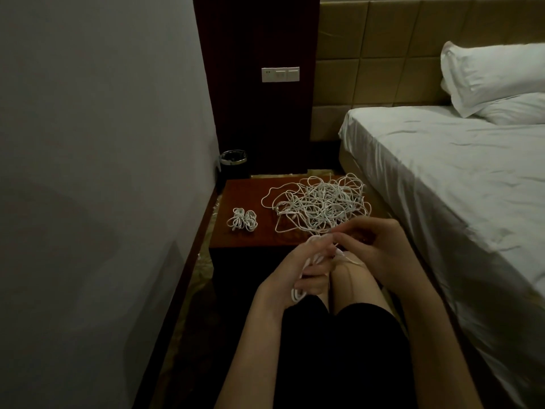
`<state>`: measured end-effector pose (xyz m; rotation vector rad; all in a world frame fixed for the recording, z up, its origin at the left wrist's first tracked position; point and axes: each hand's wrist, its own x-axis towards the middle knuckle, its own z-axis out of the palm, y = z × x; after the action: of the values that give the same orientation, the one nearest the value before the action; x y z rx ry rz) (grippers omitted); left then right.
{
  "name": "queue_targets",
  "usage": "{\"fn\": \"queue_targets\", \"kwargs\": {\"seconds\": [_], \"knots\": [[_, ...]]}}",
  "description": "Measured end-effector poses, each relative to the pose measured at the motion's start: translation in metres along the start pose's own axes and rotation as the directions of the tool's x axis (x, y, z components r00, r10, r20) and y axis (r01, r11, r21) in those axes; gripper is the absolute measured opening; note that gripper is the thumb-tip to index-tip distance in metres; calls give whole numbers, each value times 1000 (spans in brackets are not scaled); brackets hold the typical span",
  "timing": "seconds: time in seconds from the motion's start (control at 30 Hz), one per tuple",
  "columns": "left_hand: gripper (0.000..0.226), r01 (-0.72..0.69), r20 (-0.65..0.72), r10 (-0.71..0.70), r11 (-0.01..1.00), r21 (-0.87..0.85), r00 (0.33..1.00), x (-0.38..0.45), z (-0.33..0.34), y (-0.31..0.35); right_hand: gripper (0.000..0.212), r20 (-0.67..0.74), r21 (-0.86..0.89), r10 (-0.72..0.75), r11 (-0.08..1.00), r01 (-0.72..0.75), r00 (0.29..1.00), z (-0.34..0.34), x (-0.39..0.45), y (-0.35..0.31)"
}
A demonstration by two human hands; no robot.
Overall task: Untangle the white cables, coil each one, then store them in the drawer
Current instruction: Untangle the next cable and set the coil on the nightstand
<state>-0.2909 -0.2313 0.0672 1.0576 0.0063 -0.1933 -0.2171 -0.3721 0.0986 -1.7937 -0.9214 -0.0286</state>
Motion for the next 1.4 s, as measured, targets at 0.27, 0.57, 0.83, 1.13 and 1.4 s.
{"fn": "queue_targets", "kwargs": {"seconds": [0.27,0.57,0.83,1.13,1.4], "knots": [[42,-187,-35,187,982,10,982,4,-4,-1,13,-135,53,50,998,-43,990,12,1,1],[51,-234,-237,222,972,-21,946,17,-6,-1,6,-143,-146,86,984,-107,986,23,3,8],[47,-258,-486,233,966,17,842,26,-3,12,5,-87,54,185,982,-180,979,27,-1,15],[49,-469,-393,269,638,-611,879,31,16,26,10,-150,54,151,988,-145,977,35,-1,5],[44,-528,-445,320,690,-495,836,13,-6,26,11,259,-67,153,988,-141,954,-1,-3,10]]}}
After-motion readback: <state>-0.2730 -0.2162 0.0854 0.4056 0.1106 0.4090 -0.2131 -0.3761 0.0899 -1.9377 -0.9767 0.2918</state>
